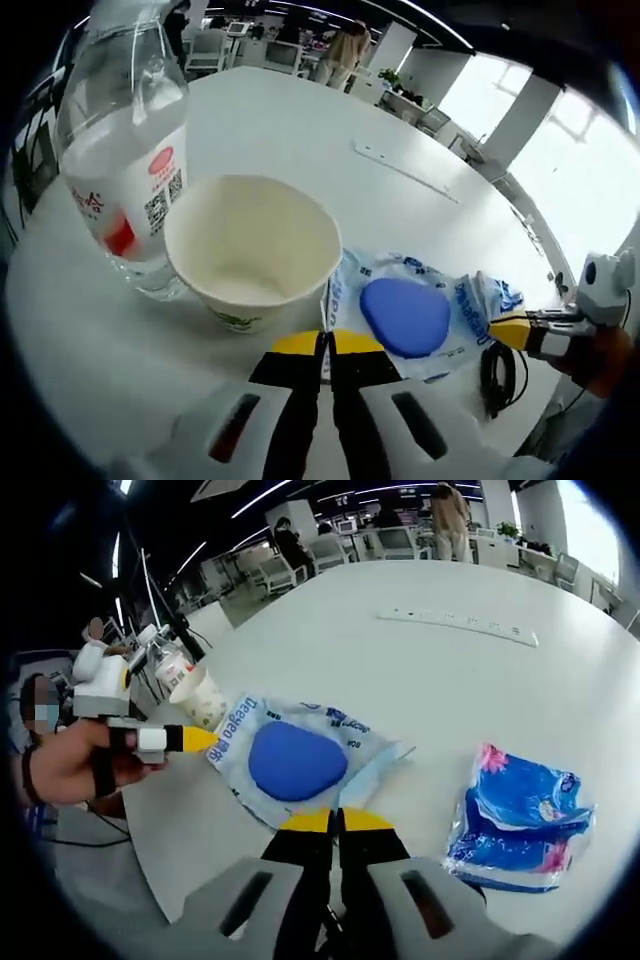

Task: Arrange the tabletop items into an orderly group along one side of the table until the central work area is clear of visible clutter.

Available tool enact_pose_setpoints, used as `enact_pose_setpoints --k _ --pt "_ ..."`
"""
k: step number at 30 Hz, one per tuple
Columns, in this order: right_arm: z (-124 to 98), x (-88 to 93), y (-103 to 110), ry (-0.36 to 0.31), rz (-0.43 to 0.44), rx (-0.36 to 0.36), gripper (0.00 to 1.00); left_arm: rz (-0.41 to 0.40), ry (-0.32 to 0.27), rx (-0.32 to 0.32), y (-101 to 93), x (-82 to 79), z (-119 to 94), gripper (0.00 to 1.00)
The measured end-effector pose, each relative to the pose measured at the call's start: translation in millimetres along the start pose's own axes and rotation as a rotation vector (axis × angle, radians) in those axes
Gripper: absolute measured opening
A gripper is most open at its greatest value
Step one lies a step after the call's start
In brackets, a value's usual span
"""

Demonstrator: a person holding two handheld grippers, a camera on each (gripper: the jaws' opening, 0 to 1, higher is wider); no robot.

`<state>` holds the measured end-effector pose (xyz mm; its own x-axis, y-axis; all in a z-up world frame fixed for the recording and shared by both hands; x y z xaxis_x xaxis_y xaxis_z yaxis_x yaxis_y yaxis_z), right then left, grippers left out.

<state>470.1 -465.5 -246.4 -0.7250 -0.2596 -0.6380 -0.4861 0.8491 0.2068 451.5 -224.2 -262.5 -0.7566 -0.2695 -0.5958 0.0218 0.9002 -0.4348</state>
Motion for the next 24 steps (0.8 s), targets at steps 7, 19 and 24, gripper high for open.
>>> enact_pose_setpoints --k 7,19,24 --pt "0 4.4 -3 0.01 0.007 0.018 0.0 0.007 0.01 -0.008 4.1 1.3 -2 0.02" --pt "-3 10.5 -3 0.01 -0.003 0.033 0.03 0.042 0.019 -0.029 12.6 3.2 -11 0.08" --pt "-4 10.0 -5 0.008 0.007 0.041 0.03 0.047 0.012 -0.032 15.0 3.3 -17 0.09"
Point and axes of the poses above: the point that each gripper's makers call its tool centre point, and the gripper's own axes: z roughly forward along the fingers, y roughly to its left, x roughly out of its underside, the point moved 8 cm from there along -z, roughly backward along the fingers, and after that the axes turned 5 degrees about x, right-handed, at the moved point
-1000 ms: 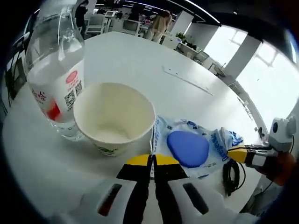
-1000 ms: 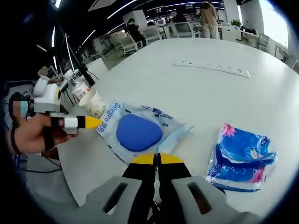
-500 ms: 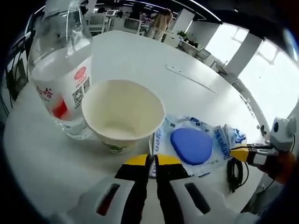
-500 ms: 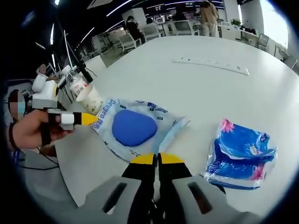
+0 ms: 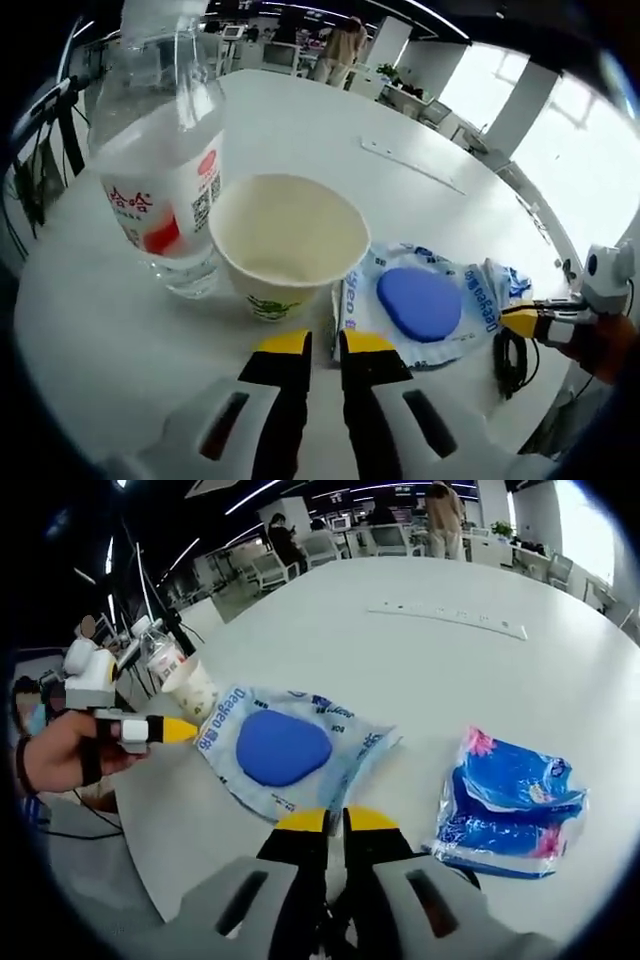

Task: Arrange the tabletop items into an orderly group along one side of the table until the central work area is clear of visible clutter.

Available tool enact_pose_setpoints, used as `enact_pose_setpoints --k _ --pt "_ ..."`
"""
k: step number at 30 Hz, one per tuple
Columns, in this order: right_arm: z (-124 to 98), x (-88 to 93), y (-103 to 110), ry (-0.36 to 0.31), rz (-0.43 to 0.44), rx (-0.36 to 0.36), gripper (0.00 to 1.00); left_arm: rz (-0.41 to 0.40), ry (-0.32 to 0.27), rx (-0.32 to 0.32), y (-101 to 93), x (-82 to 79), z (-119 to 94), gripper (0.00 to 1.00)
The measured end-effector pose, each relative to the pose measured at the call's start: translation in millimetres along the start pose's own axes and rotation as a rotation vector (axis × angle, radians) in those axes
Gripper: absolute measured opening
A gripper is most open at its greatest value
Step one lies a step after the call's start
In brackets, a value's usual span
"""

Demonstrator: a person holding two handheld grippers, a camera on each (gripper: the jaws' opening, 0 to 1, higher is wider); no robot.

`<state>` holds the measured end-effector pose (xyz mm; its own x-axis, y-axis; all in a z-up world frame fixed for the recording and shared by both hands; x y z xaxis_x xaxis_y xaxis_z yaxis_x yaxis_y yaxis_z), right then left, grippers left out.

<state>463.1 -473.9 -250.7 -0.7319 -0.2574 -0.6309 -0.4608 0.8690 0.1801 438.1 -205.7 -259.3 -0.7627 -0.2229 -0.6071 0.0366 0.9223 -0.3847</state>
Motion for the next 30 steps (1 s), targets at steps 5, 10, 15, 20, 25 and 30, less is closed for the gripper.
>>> enact_pose_setpoints --k 5,10,15,20,25,30 --pt "-1 -1.2 -1 -0.003 -0.002 0.005 0.02 0.002 -0.007 0.001 1.8 0.7 -5 0.09" --pt "-3 -0.4 -2 -0.002 -0.006 0.007 0.03 0.038 0.007 0.011 -4.2 7.6 -11 0.09" --pt "-7 3.1 -4 -0.004 -0.011 0.01 0.04 0.069 0.011 0.023 -9.4 12.7 -15 0.1" --pt "-12 6.8 -7 -0.008 -0.01 0.018 0.04 0.087 0.013 0.027 -11.3 15.0 -19 0.1" --pt "-18 12.2 -11 -0.014 -0.008 0.024 0.04 0.112 0.013 0.029 -12.0 15.8 -24 0.1" --pt "-25 18.4 -14 -0.02 -0.003 0.03 0.04 0.128 0.009 0.034 -11.4 16.1 -29 0.11"
Point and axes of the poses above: the point that each gripper's makers call its tool centre point, and the gripper's own axes: z roughly forward along the fingers, y roughly to its left, x roughly out of its underside, the point moved 8 cm from there along -z, roughly backward along the fingers, and after that the axes turned 5 degrees about x, right-handed, at the moved point
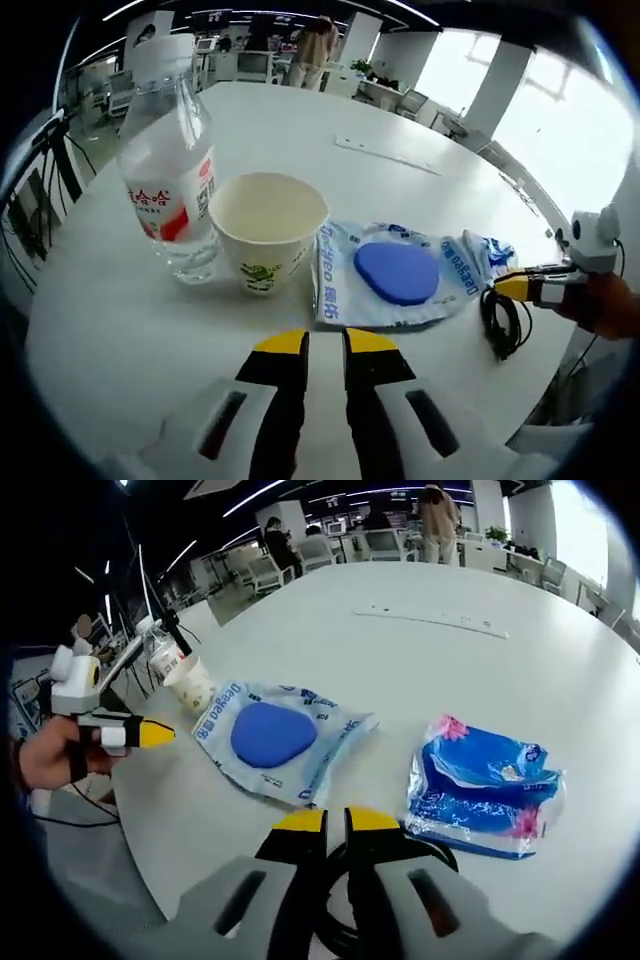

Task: Arrange the tabletop items into an orderly group along one side of the table until the central work area is clear of visible clutter.

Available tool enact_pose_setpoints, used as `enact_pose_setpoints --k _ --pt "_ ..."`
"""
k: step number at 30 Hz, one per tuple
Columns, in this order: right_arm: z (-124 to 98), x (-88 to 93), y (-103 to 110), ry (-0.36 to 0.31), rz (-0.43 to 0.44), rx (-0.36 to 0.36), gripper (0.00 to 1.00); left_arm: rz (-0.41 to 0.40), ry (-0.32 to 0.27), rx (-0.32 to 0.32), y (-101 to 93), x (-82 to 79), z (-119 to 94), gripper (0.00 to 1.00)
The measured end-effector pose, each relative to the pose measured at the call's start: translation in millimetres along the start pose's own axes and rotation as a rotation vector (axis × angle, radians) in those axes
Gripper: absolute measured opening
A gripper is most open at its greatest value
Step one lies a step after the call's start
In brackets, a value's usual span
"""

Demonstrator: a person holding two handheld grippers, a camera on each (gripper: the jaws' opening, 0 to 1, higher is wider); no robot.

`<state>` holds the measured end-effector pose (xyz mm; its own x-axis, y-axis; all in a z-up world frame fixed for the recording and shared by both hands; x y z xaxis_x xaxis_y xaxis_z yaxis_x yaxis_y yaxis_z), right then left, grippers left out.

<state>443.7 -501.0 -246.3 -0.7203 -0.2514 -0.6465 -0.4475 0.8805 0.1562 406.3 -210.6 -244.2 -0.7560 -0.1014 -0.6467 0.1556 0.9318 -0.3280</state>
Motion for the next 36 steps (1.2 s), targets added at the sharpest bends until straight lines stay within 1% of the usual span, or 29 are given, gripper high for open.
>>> enact_pose_setpoints --k 4,9,15,17,19,22,25,36 --pt "-4 3.6 -3 -0.002 0.001 0.007 0.04 0.009 0.011 0.016 -1.6 3.0 -4 0.13" --pt "-9 9.7 -8 -0.001 0.002 0.02 0.05 0.047 0.021 0.025 -2.8 7.6 -11 0.15" --pt "-17 14.5 -14 -0.003 0.002 0.037 0.05 0.061 0.019 0.034 -2.3 9.6 -18 0.16" --pt "-19 15.2 -15 -0.005 -0.002 0.04 0.05 0.069 0.021 0.042 -4.6 10.9 -21 0.16" --pt "-21 16.3 -17 -0.005 -0.002 0.046 0.05 0.094 0.024 0.05 -6.6 12.2 -23 0.17" --pt "-25 18.2 -20 -0.007 -0.003 0.053 0.05 0.1 0.022 0.062 -9.3 13.0 -28 0.18" --pt "-27 20.1 -23 -0.007 -0.003 0.06 0.05 0.122 0.025 0.072 -12.4 13.7 -31 0.2" --pt "-33 30.3 -37 0.007 -0.002 0.092 0.07 0.191 0.039 0.119 -25.1 17.7 -44 0.24"
Point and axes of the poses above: the point that each gripper's makers call its tool centre point, and the gripper's own axes: z roughly forward along the fingers, y roughly to its left, x roughly out of its underside, the point moved 8 cm from there along -z, roughly backward along the fingers, and after that the axes turned 5 degrees about x, right-handed, at the moved point
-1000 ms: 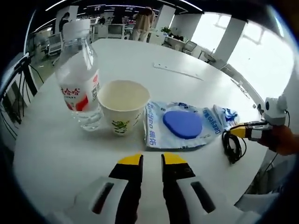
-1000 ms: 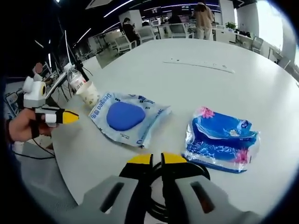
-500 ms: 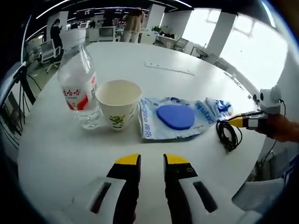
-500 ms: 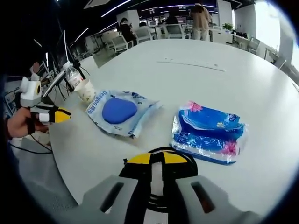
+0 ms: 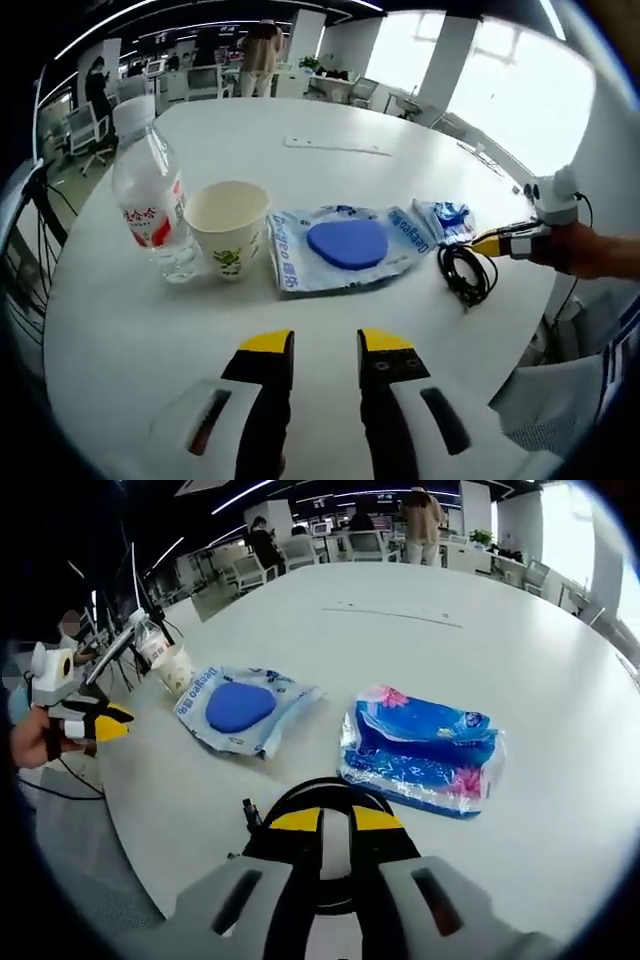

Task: Arrange the tabletop items into an orderly group along one side of the table until the central work area is clear of visible clutter.

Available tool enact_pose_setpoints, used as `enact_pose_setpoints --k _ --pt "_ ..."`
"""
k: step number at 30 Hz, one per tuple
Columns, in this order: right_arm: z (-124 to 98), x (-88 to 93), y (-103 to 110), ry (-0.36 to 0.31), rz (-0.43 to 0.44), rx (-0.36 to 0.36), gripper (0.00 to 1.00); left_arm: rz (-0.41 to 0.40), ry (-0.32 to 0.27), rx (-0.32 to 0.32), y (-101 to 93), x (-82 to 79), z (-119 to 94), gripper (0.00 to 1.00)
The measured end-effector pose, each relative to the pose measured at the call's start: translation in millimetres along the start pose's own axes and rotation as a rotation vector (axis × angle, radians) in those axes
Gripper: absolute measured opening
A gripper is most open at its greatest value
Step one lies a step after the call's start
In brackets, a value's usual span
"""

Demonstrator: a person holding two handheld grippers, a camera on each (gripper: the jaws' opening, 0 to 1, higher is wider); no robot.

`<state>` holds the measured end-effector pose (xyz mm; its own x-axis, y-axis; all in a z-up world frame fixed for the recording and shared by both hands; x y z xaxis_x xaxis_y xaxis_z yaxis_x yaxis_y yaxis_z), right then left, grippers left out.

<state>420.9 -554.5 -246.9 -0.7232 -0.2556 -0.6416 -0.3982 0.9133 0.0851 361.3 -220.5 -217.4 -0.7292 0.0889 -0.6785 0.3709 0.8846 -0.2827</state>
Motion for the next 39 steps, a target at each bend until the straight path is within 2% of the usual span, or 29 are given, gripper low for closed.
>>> enact_pose_setpoints --k 20,28,31,35,39 --pt "4 11.5 -15 0.053 -0.026 0.046 0.18 0.049 0.005 0.038 -11.4 1.8 -21 0.31" --pt "9 16.1 -13 0.094 -0.08 0.053 0.15 0.053 0.005 0.04 -12.1 3.1 -27 0.32" --pt "9 16.1 -14 0.096 -0.089 0.051 0.14 0.05 0.003 0.04 -12.9 2.0 -28 0.31" --pt "9 15.6 -17 0.099 -0.115 0.059 0.07 0.054 -0.006 0.039 -13.9 -1.8 -30 0.31" --pt "9 15.9 -17 0.098 -0.117 0.056 0.06 0.052 -0.009 0.042 -15.0 -3.1 -29 0.31"
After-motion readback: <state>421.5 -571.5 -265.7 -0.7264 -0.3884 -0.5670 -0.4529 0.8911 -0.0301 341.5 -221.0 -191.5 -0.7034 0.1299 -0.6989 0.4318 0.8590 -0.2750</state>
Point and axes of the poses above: the point that each gripper's makers call its tool centre point, and the gripper's own axes: z roughly forward along the fingers, y roughly to its left, x roughly out of its underside, the point moved 8 cm from there along -z, roughly backward along the fingers, and after that the axes turned 5 degrees about x, right-handed, at the moved point
